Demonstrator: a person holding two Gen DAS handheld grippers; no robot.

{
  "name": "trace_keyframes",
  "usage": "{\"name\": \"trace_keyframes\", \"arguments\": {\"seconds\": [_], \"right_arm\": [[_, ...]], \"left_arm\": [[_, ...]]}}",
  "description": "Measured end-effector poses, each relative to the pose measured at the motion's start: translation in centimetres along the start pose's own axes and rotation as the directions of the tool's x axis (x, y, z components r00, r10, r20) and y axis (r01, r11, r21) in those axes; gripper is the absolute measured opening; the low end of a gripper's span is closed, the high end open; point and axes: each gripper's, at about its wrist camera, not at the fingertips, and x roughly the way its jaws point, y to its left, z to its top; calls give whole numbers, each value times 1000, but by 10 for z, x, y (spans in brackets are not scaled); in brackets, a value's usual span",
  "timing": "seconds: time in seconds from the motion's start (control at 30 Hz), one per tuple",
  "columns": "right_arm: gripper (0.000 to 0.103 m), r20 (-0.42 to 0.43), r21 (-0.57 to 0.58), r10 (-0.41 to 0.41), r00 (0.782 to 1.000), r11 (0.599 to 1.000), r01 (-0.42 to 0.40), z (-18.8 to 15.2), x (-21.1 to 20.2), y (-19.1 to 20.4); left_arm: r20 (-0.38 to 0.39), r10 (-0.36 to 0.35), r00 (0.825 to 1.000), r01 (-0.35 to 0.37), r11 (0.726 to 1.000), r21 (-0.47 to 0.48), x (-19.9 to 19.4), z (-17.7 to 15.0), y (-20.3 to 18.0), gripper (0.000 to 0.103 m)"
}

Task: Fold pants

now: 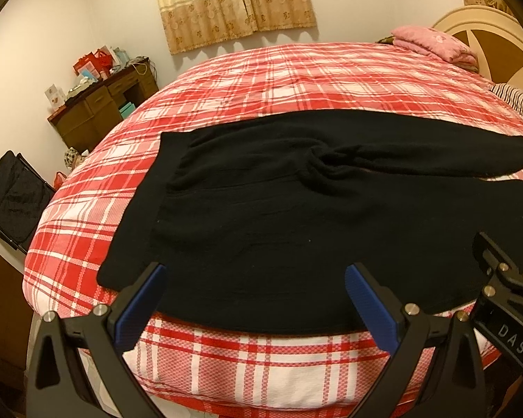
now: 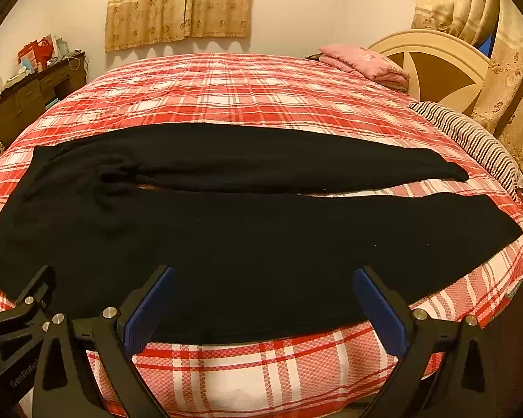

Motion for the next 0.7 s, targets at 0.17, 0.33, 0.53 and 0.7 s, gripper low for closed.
{"name": "trace_keyframes", "arguments": {"seconds": [0.17,0.33,0.53,0.7], "right_arm": [[102,-7,-8,0,1000,1000,0,0,2,1],[102,-9,-29,-32,999,999,32,4,7,3],[102,-11,-54,-64,998,997,64,8,13,8],[102,-11,-66,-46,999,997,45,7,11,14]], "left_arm": [[-6,-5,1000,5,1000,3,1,0,0,103],[-15,-12,1000,12,1000,0,3,1,2,103],[-14,-1,1000,1,1000,-15,5,3,8,103],[-15,3,1000,-3,1000,-14,6,2,8,103]]}}
